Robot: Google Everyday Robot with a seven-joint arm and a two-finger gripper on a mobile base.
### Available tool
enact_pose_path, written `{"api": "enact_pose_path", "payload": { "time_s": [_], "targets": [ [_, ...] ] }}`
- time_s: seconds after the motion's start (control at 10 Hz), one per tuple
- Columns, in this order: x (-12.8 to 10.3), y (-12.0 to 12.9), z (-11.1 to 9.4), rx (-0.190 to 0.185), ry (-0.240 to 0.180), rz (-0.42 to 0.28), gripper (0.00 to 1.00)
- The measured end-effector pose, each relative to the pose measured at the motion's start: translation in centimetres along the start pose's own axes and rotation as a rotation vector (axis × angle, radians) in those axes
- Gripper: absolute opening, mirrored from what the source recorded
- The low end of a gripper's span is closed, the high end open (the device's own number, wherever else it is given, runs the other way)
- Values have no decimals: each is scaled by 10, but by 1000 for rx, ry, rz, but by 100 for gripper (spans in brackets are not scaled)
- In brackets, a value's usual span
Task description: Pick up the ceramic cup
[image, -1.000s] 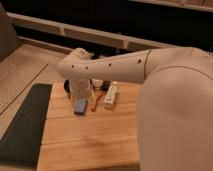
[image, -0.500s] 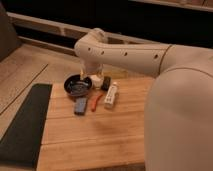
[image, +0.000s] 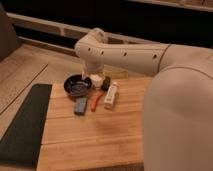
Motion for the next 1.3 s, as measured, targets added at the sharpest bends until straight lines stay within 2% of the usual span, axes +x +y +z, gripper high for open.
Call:
{"api": "enact_pose_path", "payload": {
  "time_s": [0.1, 0.3, 0.4, 0.5, 0.7, 0.8, 1.2, 1.3],
  "targets": [
    [-25, -39, 6, 72, -28, 49, 65],
    [-60, -74, 12, 118, -81, 102, 65],
    [-84, -80, 20, 102, -115, 128, 65],
    [-92, -80, 24, 86, -124, 137, 65],
    [-105, -68, 52, 7, -120, 165, 65],
    [-106, -65, 57, -6, -117, 168, 65],
    [-107, -65, 56, -5, -121, 165, 65],
    [-108, -69, 54, 8, -131, 162, 65]
  ]
}}
